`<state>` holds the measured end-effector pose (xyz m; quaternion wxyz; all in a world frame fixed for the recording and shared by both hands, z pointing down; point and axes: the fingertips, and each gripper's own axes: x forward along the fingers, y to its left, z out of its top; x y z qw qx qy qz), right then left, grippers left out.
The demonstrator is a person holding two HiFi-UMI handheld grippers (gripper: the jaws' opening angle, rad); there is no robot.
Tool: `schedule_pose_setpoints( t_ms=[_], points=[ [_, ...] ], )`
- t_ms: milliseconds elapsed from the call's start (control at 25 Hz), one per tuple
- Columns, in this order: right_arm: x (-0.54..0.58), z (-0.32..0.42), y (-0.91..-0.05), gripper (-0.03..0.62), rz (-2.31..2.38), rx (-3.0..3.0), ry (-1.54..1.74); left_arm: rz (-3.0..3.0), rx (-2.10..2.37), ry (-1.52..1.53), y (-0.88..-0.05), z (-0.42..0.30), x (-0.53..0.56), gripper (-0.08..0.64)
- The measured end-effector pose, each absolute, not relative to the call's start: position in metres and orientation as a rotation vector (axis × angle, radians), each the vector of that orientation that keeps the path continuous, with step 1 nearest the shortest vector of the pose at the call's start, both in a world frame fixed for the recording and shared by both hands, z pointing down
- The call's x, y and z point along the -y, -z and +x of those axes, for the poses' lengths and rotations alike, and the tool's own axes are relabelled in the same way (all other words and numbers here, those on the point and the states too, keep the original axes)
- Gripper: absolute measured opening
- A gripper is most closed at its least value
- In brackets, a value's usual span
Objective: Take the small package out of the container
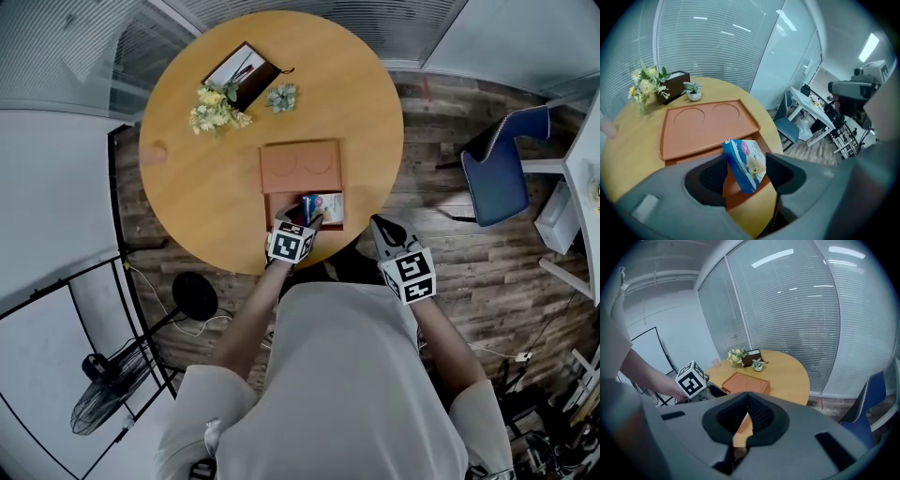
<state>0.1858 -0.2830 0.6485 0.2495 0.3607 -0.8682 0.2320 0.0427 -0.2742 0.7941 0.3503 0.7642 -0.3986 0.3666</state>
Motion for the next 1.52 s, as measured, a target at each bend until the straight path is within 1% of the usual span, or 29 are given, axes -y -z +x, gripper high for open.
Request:
schedule_pose_setpoints(
  t_ms=[560, 680, 800, 840, 920, 1040, 1520],
  points=[
    [0.272, 0.192, -0.646, 0.002, 1.015, 2.362, -0.638, 2.117, 1.252, -0.754, -0.764, 0.074, 0.283, 0.253],
    [0.269, 0.196, -0.648, 0.002, 1.019, 2.353, -0.641, 2.112, 1.187, -0.73, -0.772, 0.085, 0.281, 0.252],
    [0.267, 0.202, -0.649, 0.002, 1.033, 2.341, -0.645, 2.121, 1.139, -0.788, -0.785, 0.098, 0.273, 0.25],
    [0.266, 0.204, -0.65, 0.002, 1.04, 2.338, -0.646, 2.109, 1.145, -0.81, -0.789, 0.099, 0.271, 0.238],
    [0.267, 0.21, -0.649, 0.002, 1.053, 2.335, -0.647, 2.06, 1.174, -0.838, -0.793, 0.096, 0.27, 0.159],
    [0.268, 0.217, -0.648, 0.002, 1.066, 2.334, -0.647, 1.999, 1.209, -0.821, -0.791, 0.089, 0.273, 0.083],
    [0.263, 0.191, -0.641, 0.002, 1.033, 2.377, -0.621, 2.063, 1.219, -0.746, -0.749, 0.068, 0.273, 0.077]
  ],
)
